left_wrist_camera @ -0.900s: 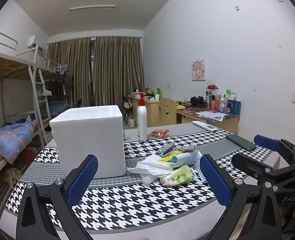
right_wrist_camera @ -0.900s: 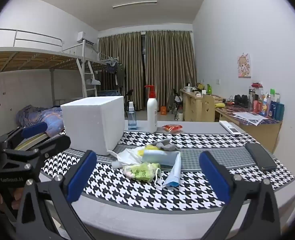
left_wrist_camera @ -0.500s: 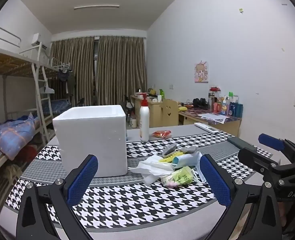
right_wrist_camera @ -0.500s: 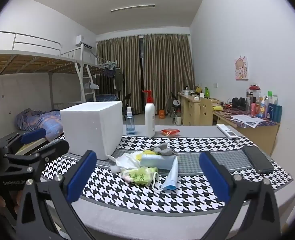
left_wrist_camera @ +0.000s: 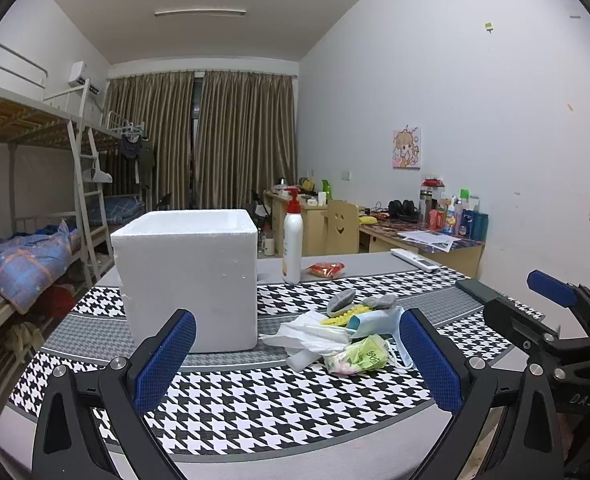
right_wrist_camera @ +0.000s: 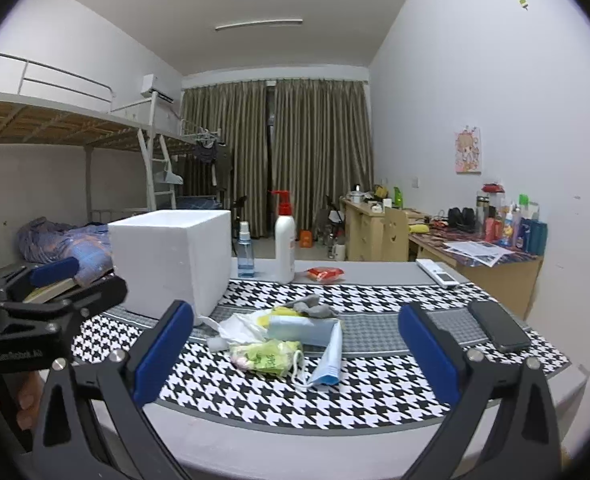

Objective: Organize soft objects

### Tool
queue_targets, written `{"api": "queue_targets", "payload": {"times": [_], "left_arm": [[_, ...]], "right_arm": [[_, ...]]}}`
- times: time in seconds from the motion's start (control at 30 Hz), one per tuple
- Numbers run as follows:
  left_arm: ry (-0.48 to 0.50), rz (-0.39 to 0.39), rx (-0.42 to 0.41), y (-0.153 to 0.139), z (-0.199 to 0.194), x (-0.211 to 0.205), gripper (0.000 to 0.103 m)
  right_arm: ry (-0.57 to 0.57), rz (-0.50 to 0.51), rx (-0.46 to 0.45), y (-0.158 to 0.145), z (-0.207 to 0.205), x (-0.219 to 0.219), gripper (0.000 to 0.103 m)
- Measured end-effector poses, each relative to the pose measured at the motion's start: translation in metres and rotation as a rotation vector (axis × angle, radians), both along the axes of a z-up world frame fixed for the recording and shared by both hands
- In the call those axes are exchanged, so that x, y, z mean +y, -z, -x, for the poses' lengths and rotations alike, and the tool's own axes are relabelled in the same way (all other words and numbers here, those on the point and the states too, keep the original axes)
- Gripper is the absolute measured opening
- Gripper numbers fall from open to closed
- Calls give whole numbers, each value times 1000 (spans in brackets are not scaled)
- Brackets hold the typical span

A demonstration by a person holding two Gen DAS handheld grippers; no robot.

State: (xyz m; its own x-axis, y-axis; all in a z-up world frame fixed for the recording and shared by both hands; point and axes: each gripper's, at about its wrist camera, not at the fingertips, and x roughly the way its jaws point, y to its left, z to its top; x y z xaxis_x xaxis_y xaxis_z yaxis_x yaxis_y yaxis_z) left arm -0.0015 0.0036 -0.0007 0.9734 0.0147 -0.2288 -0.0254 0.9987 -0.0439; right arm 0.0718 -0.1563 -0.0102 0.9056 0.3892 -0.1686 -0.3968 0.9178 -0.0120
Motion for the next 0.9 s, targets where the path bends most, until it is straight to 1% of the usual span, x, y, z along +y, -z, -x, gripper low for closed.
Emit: {"api": "queue_targets", "payload": {"times": [0.13, 0.3, 0.4, 0.5, 0.7, 0.8, 0.9], "left_arm": [[1, -3, -11, -1, 3, 1, 102], [0, -2, -4, -1, 2, 1, 102], [2, -6, -2, -2, 2, 0, 102], [0, -15, 4, -2, 1, 0, 102], [0, -17, 9, -2, -2, 1, 102], [6, -17, 11, -2, -4, 1, 102], [13, -20, 15, -2, -5, 2, 102]], "right_arm": [[8, -22, 26, 0, -4, -2, 103], [-6, -19, 50, 4, -9, -1, 103], [14, -6, 25, 4, -5, 1, 103], [4, -7, 18, 2, -3, 0, 103], [-7, -14, 28, 1, -8, 2, 103], [-24, -18, 51, 1, -14, 2, 103], [-14, -5, 53, 1, -18, 4, 103]]}}
